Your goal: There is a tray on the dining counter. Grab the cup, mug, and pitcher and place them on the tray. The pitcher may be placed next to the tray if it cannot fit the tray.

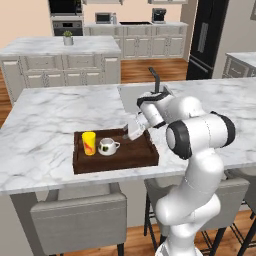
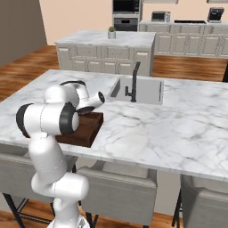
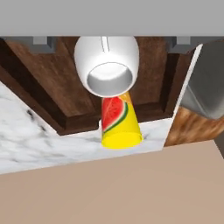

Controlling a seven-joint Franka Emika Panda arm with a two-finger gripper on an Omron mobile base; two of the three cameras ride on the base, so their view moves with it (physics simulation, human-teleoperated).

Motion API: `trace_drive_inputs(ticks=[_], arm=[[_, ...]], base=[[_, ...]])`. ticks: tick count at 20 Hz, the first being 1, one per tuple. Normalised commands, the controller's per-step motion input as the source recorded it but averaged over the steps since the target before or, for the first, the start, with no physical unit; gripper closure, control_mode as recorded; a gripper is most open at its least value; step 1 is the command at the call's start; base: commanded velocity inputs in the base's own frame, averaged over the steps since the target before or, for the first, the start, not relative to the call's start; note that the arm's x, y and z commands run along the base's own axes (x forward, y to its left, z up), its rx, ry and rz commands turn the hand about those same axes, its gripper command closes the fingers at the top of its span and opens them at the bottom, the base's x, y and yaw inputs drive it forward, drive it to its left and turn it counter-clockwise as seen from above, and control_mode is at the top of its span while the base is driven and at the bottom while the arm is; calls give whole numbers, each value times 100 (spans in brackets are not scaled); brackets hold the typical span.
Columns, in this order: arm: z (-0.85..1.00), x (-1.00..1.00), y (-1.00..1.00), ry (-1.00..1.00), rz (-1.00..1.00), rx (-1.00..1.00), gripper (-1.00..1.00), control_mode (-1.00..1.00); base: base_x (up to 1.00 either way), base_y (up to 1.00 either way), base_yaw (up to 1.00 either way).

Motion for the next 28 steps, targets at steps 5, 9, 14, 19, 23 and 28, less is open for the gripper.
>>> trace_drive_inputs(ticks=[5,9,14,19,23,28], arm=[[64,-18,-34,7,-11,0,-100,-100],[63,-31,-32,14,-17,0,-100,-100],[62,-36,-20,18,-23,-2,-100,-100],[55,-40,-7,22,-27,-5,-100,-100],[40,-43,-7,19,-30,-7,-100,-100],[33,-45,-13,18,-36,-8,-100,-100]], base=[[0,0,0],[0,0,0],[0,0,0],[0,0,0],[0,0,0],[0,0,0]])
